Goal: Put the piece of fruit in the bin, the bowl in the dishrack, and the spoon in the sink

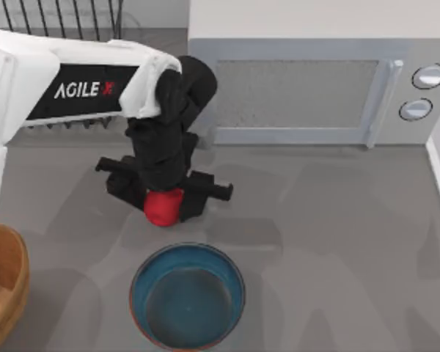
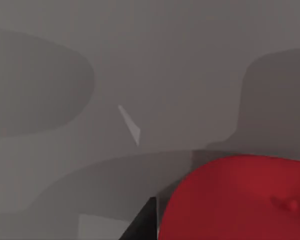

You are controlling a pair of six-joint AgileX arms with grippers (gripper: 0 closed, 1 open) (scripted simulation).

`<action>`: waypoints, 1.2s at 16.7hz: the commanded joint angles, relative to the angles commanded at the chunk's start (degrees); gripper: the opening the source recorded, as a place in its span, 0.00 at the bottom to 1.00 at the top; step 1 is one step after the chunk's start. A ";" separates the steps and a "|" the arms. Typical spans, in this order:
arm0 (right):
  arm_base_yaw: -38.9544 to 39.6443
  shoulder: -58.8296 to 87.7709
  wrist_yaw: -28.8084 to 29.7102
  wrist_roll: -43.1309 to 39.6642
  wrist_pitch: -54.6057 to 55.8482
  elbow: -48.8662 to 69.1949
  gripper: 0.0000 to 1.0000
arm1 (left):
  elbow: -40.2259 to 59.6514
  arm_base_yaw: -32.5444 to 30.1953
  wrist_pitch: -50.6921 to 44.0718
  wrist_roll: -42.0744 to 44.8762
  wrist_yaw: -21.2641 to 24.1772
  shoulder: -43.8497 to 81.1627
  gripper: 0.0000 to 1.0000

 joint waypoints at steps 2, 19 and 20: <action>0.00 0.00 0.00 0.00 0.00 0.00 1.00 | 0.00 0.00 0.00 0.00 0.00 0.00 0.00; 0.00 0.00 0.00 0.00 0.00 0.00 1.00 | 14.17 0.06 -19.81 0.15 -0.77 -6.21 0.00; 0.00 0.00 0.00 0.00 0.00 0.00 1.00 | 14.71 0.08 -20.56 0.16 -0.77 -6.57 0.00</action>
